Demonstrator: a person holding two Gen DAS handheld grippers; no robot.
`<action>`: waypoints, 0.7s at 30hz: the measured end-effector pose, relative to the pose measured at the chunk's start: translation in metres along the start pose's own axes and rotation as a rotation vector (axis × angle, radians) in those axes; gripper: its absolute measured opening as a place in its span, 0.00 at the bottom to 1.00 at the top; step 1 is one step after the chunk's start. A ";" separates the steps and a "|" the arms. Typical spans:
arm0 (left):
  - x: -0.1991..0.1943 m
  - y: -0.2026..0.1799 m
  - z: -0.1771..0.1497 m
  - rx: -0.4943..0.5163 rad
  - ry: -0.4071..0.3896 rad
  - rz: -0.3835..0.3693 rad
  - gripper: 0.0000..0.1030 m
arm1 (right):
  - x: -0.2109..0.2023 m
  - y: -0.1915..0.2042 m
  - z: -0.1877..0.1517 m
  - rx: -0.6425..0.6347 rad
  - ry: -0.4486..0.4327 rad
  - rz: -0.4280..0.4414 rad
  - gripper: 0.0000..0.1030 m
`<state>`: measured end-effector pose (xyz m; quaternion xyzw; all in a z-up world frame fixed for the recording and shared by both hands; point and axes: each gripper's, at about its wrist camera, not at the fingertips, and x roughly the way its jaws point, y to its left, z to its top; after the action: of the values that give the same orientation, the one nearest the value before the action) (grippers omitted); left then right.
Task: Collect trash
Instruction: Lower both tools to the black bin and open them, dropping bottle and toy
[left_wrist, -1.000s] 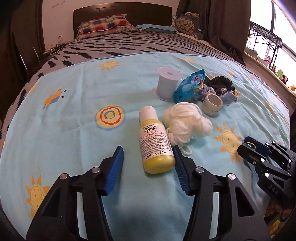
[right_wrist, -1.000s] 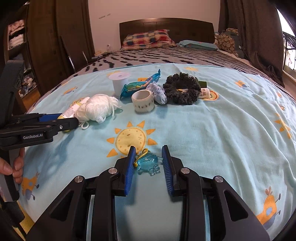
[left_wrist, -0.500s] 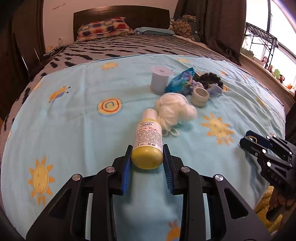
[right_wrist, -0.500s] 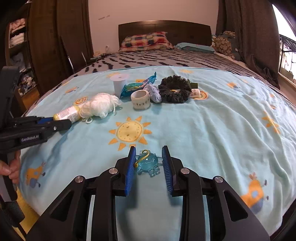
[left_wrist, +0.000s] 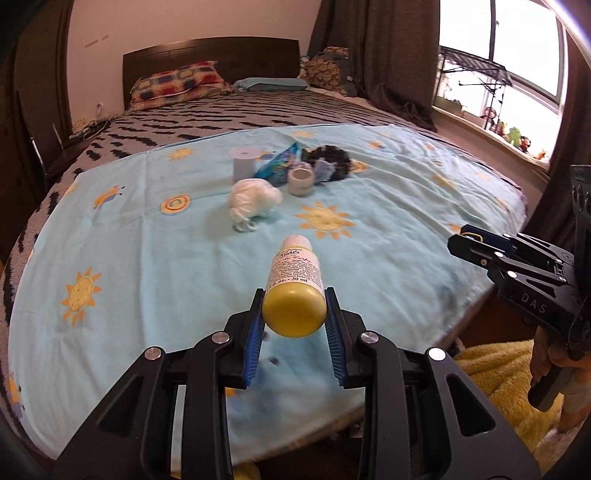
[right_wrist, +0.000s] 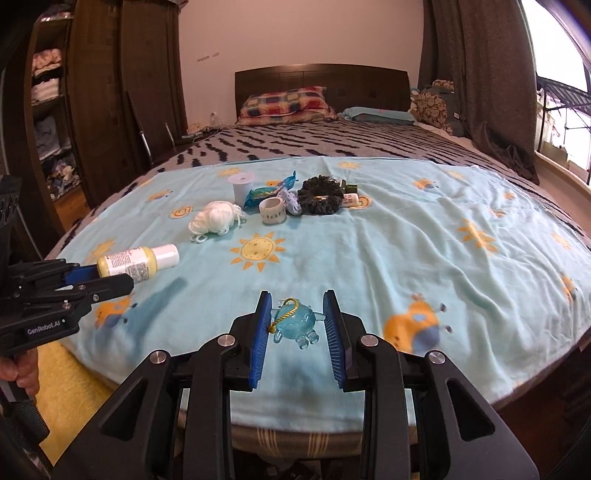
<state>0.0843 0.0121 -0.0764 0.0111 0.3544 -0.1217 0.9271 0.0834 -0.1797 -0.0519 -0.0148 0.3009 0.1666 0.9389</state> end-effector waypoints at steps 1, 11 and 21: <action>-0.004 -0.006 -0.004 0.008 -0.002 -0.011 0.28 | -0.008 -0.001 -0.003 0.003 -0.005 0.003 0.29; -0.026 -0.056 -0.046 0.042 0.035 -0.126 0.28 | -0.051 -0.021 -0.053 0.071 0.023 -0.012 0.29; 0.013 -0.080 -0.119 0.023 0.238 -0.207 0.28 | -0.031 -0.027 -0.117 0.136 0.186 -0.006 0.29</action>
<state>-0.0024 -0.0558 -0.1689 -0.0005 0.4594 -0.2187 0.8609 0.0026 -0.2294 -0.1321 0.0330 0.3972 0.1410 0.9063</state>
